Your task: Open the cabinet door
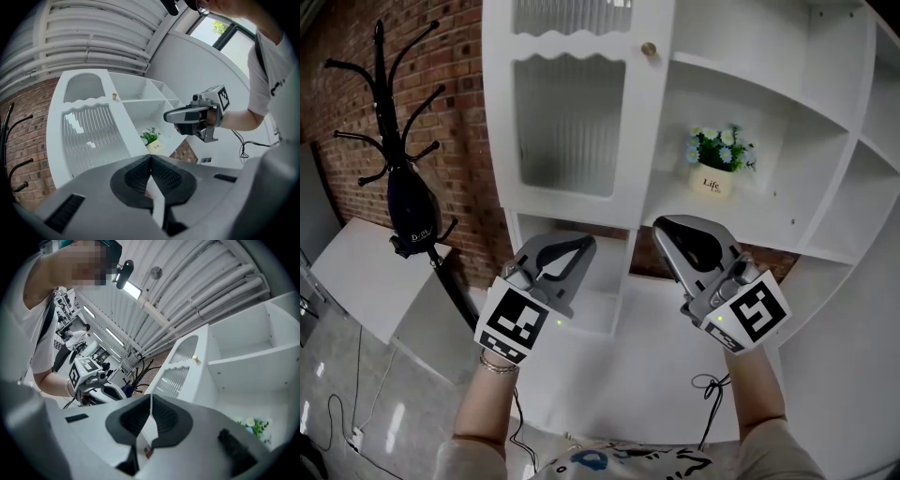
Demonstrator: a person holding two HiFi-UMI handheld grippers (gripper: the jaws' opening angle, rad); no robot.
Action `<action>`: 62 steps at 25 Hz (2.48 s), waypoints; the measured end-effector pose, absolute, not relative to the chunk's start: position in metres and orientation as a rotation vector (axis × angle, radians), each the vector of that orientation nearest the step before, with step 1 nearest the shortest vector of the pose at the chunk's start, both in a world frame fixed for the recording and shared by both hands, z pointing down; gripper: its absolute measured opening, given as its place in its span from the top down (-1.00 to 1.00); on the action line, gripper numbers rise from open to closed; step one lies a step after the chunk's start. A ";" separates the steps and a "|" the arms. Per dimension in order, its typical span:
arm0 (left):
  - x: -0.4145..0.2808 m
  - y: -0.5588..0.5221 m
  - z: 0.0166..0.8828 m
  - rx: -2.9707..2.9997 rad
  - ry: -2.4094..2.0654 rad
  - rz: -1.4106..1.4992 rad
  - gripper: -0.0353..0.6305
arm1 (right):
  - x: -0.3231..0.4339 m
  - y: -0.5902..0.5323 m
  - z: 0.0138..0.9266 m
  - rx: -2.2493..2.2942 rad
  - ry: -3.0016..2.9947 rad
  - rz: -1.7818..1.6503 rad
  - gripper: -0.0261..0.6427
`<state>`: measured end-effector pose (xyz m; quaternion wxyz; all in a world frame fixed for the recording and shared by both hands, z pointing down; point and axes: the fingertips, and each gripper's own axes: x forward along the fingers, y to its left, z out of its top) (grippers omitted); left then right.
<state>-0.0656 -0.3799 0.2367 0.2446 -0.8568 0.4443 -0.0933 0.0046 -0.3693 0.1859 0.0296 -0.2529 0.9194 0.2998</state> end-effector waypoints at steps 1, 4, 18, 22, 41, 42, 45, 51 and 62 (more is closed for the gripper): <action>-0.064 -0.382 0.232 -2.331 1.213 -0.251 0.85 | 0.005 -0.370 0.180 -0.777 2.822 0.950 0.83; -0.058 -0.386 0.213 -2.302 1.214 -0.220 0.85 | 0.004 -0.373 0.164 -0.759 2.795 1.021 0.83; -0.033 -0.400 0.135 -2.216 1.171 -0.154 0.85 | 0.004 -0.379 0.093 -0.749 2.689 1.146 0.83; -0.034 -0.403 0.107 -2.213 1.164 -0.088 0.85 | 0.004 -0.383 0.072 -0.747 2.682 1.128 0.83; -0.050 -0.451 0.026 -2.039 1.293 -0.160 0.85 | 0.004 -0.434 0.016 -0.966 2.698 1.171 0.83; -0.051 -0.453 0.024 -2.023 1.302 -0.173 0.85 | 0.003 -0.437 0.016 -0.968 2.710 1.165 0.83; -0.048 -0.460 0.017 -1.987 1.313 -0.225 0.85 | 0.004 -0.441 0.014 -0.984 2.734 1.162 0.83; -0.041 -0.473 0.005 -1.901 1.340 -0.295 0.85 | 0.006 -0.454 0.006 -1.080 2.736 1.196 0.83; -0.020 -0.480 -0.013 -1.685 1.304 -0.498 0.50 | 0.010 -0.434 -0.001 -1.078 2.701 1.257 0.83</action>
